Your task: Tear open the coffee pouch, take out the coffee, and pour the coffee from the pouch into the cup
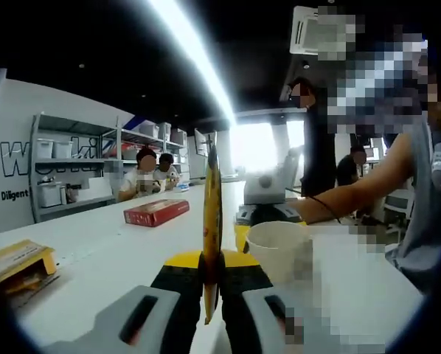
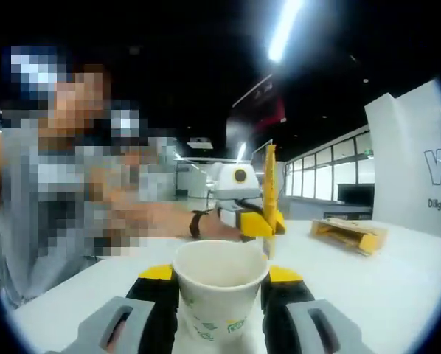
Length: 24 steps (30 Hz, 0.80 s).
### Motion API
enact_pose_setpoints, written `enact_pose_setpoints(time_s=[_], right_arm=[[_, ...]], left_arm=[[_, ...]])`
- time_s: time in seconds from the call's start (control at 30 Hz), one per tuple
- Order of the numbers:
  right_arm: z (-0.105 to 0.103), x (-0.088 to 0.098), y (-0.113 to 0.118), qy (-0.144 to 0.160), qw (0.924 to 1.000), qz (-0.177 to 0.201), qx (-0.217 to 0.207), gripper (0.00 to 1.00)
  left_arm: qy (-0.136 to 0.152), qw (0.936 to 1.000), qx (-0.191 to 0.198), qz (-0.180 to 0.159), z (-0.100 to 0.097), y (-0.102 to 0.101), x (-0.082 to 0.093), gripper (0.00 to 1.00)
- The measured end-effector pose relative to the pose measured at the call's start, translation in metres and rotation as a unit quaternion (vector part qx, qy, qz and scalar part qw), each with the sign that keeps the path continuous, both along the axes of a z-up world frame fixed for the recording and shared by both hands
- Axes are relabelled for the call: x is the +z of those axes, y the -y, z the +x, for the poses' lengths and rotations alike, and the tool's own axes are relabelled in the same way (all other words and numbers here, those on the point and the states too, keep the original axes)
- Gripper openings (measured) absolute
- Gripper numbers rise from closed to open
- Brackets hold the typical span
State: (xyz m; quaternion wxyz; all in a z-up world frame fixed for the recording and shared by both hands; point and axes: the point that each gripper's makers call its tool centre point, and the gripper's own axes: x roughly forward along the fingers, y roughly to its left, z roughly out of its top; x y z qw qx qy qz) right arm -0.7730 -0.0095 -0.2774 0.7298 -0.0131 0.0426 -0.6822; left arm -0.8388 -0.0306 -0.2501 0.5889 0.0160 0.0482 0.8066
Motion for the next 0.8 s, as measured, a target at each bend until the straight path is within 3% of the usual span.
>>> enact_pose_setpoints(time_s=[0.33, 0.8], right_arm=[[0.020, 0.000, 0.027, -0.006, 0.9994, -0.004, 0.035, 0.45], [0.023, 0.000, 0.024, -0.008, 0.9994, -0.008, 0.033, 0.45]], left_arm=[[-0.001, 1.0000, 0.000, 0.001, 0.000, 0.000, 0.000, 0.10], [-0.002, 1.0000, 0.003, 0.001, 0.000, 0.001, 0.001, 0.10]])
